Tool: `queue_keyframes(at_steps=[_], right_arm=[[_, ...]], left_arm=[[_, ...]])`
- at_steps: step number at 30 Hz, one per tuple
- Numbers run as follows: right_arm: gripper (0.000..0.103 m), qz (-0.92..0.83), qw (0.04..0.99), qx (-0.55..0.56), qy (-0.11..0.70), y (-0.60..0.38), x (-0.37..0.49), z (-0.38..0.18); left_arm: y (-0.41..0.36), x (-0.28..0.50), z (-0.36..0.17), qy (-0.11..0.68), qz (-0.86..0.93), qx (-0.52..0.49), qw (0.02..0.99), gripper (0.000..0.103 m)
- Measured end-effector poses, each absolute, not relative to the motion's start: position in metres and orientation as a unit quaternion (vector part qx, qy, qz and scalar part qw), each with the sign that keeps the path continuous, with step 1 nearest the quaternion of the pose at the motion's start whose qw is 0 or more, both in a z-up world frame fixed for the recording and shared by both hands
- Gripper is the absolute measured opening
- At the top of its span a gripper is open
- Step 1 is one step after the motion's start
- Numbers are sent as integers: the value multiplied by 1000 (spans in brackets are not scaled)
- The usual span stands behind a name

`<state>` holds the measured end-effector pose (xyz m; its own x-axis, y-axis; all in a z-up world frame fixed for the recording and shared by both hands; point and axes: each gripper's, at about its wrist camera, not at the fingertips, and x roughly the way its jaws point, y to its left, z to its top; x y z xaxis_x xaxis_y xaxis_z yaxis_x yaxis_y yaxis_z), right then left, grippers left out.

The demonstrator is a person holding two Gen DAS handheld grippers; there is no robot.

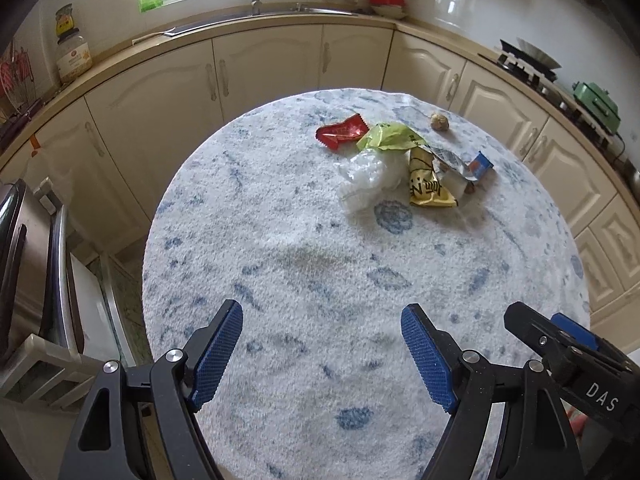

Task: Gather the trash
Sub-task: 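Close the left gripper on the clear plastic wrapper while the right gripper approaches the yellow packet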

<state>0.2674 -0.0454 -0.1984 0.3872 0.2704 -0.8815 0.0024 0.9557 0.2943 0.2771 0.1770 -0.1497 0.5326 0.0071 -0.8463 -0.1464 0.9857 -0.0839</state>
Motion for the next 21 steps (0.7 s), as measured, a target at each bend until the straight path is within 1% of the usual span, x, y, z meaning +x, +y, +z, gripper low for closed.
queue_keyframes(at_steps=[8,15,17,18,19,20,21], right_arm=[[91,66,832,111,540,-41,333,-199],[91,53,825,106,552,-39,371,-216],[91,53,821,105,559,-36,377,-223],[91,53,819,105,562,-35,379,-226],[91,53,817,107,564,-34,381,-229],[91,52,815,109,567,-33,381,-231],[91,52,813,112,569,-33,381,-233]], left_arm=[[182,376,-165,489,36,-49,870,78],[179,435,-188,503,16,-41,863,77],[178,448,-196,506,5,-40,862,73],[178,451,-200,508,-3,-41,861,66],[178,452,-204,510,-12,-45,859,53],[179,455,-208,514,-22,-53,856,47],[181,457,-213,518,-31,-64,853,33]])
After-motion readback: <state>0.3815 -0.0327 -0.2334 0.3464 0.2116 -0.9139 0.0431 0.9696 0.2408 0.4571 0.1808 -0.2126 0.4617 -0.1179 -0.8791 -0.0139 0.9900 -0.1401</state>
